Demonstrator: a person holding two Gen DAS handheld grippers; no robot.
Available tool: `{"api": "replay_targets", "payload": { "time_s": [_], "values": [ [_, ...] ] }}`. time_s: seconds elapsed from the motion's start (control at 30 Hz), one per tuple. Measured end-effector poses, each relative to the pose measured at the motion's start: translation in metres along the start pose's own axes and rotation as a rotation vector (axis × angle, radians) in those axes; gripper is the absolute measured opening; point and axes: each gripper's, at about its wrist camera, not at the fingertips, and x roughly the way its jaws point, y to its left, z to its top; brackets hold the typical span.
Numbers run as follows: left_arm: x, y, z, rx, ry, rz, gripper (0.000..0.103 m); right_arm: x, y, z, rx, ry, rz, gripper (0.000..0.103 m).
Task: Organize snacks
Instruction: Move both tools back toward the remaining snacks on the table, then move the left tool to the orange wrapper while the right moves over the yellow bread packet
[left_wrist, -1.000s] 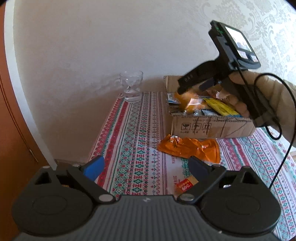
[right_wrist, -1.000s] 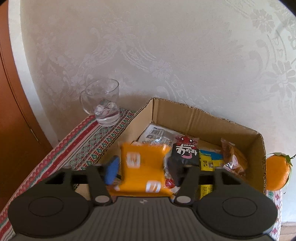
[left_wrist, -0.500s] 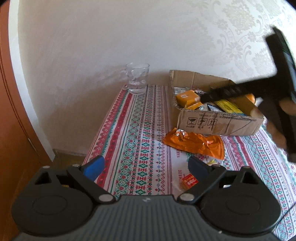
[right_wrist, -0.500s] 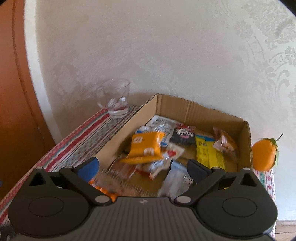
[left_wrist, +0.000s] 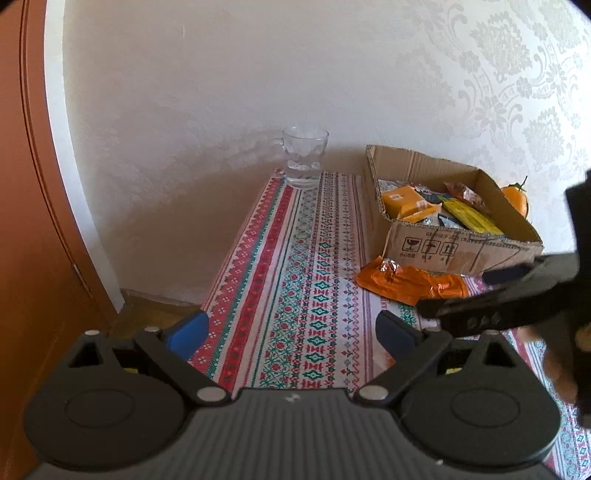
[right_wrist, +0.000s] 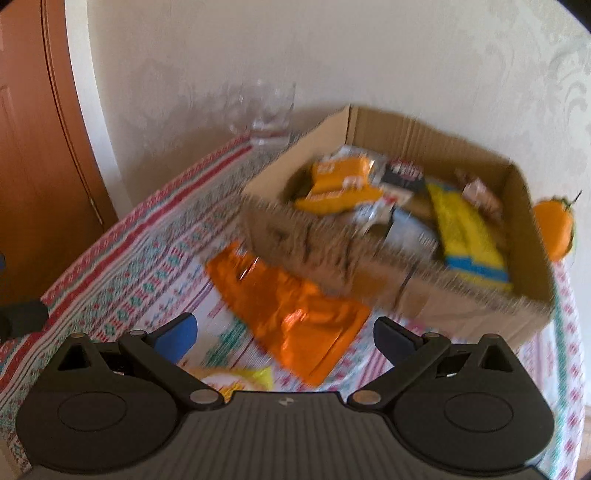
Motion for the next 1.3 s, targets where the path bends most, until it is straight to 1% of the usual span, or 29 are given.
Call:
{"api": "replay_targets", "payload": {
  "time_s": [0.13, 0.27, 0.4, 0.5, 0.63, 0.83, 0.93, 1.3],
  "values": [
    [-0.001, 0.002, -0.004, -0.005, 0.003, -0.005, 0.097, 0.007, 0.018, -0.008, -0.044, 0.026, -0.044, 0.103],
    [-0.003, 0.003, -0.007, -0.006, 0.013, -0.008, 0.097, 0.012, 0.029, -0.01, -0.08, 0.033, -0.078, 0.103],
    [-0.007, 0.005, -0.009, -0.011, 0.009, -0.01, 0.097, 0.008, 0.025, -0.011, -0.077, 0.045, -0.076, 0.103],
    [-0.007, 0.004, -0.01, -0.016, 0.008, -0.013, 0.097, 0.002, 0.022, -0.019, -0.084, 0.056, -0.068, 0.103],
    [-0.007, 0.001, -0.011, -0.007, 0.01, -0.026, 0.097, -0.006, 0.015, -0.034, -0.096, 0.084, -0.077, 0.103],
    [-0.007, -0.008, -0.011, 0.014, 0.011, -0.056, 0.097, -0.019, 0.001, -0.052, -0.081, 0.104, -0.091, 0.103],
    [-0.005, -0.014, -0.011, 0.028, 0.017, -0.074, 0.097, -0.025, -0.009, -0.06, -0.061, 0.112, -0.1, 0.103],
    [0.0, -0.03, -0.011, 0.074, 0.037, -0.11, 0.097, -0.051, -0.044, -0.091, 0.02, 0.156, -0.083, 0.103]
  ]
}}
